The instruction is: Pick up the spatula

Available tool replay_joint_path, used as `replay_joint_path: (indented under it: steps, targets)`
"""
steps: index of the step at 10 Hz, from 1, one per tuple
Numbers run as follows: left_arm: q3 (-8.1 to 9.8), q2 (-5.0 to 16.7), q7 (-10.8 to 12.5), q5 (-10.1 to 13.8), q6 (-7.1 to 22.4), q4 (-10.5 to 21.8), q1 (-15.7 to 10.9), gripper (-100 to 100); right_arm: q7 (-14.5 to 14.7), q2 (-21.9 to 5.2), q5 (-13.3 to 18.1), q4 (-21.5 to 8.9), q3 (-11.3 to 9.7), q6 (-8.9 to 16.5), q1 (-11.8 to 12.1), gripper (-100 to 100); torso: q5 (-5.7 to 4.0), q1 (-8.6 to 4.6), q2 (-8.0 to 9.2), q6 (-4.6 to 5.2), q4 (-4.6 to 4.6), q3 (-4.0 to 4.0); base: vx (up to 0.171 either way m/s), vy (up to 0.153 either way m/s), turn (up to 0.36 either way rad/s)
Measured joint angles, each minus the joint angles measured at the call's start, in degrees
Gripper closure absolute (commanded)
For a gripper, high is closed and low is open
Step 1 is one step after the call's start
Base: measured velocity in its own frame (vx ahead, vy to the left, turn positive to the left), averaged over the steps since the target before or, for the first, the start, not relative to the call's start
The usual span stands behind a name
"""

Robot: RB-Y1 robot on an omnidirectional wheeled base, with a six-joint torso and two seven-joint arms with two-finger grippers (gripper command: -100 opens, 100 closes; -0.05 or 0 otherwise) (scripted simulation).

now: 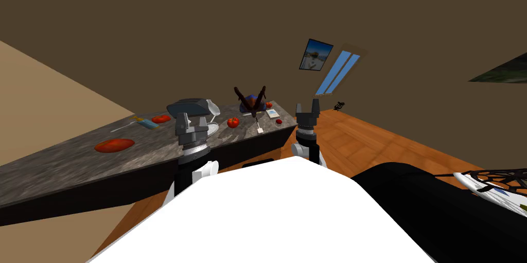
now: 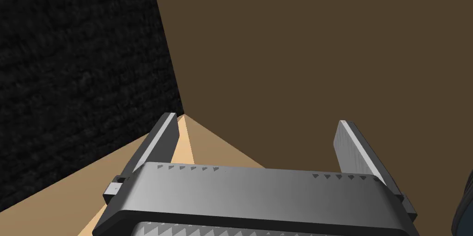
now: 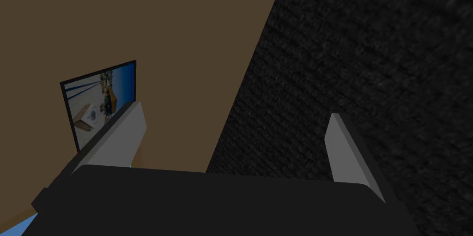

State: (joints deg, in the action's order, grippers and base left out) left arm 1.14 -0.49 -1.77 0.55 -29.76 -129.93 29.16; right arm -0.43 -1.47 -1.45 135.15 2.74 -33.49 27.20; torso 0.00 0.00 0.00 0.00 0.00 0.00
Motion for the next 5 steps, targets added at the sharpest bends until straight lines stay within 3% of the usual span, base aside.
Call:
replay_joint_path:
  steps: [5]
  targets:
    - [-0.22, 7.01, -1.14, 2.35, 5.27, 0.55, -2.66, -100, 0.00, 0.00, 0.00, 0.00, 0.00, 0.00, 0.00, 0, -0.02, -0.09, 0.06, 0.01, 0.01, 0.03, -0.014, -0.023, -0.057]
